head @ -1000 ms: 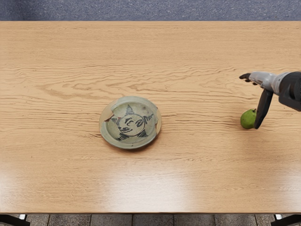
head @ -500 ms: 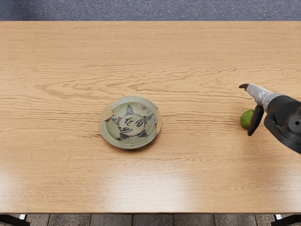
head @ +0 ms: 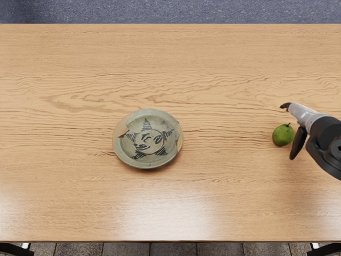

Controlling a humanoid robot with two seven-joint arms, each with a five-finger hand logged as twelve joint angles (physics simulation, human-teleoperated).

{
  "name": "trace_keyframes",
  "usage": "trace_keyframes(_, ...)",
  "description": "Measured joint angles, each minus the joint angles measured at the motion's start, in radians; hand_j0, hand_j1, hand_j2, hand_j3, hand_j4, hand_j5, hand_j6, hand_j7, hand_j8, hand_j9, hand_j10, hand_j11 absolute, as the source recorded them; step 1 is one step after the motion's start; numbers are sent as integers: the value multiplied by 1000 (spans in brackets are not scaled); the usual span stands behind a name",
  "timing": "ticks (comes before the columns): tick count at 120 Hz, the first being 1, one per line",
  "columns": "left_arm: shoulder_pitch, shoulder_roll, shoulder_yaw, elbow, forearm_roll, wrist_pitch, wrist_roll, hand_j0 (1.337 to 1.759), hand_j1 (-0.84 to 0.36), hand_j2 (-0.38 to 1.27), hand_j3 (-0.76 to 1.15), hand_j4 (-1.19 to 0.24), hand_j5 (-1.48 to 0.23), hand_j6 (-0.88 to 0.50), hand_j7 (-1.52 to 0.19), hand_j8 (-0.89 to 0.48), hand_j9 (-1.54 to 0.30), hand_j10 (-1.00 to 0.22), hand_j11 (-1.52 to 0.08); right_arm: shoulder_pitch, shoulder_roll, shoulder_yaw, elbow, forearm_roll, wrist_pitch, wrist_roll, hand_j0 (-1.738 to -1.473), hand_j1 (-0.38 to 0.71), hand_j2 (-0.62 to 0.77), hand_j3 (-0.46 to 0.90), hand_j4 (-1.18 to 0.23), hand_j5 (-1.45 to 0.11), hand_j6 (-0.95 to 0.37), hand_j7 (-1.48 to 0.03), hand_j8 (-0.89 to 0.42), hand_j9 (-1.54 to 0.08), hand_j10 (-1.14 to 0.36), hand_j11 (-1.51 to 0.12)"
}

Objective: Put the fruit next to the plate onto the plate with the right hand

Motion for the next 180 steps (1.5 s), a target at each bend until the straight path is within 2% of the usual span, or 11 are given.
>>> trace_keyframes(47,0,0,1,0,1,0,0,1658,349,0,0,0,0,0,0,0,0,0,0,-55,28,0,-49,-21,0,0,-1658,-53,-48,0,-249,-322,-250,-322,-250,-322,-249,-322)
trace_keyframes(79,0,0,1,-1,2,0,0,1658,349,0,0,0,0,0,0,0,0,0,0,-59,34,4,-64,-25,0,0,-1658,-54,-48,0,-248,-321,-250,-321,-249,-321,-248,-321)
trace_keyframes(132,0,0,1,-1,2,0,0,1658,349,0,0,0,0,0,0,0,0,0,0,-65,108,6,-147,-13,0,0,-1658,-69,-45,0,-235,-304,-236,-304,-236,-304,-235,-304)
trace_keyframes(180,0,0,0,-1,2,0,0,1658,349,0,0,0,0,0,0,0,0,0,0,-80,133,6,-165,-5,0,0,-1658,-65,-46,0,-239,-309,-240,-309,-239,-309,-239,-309)
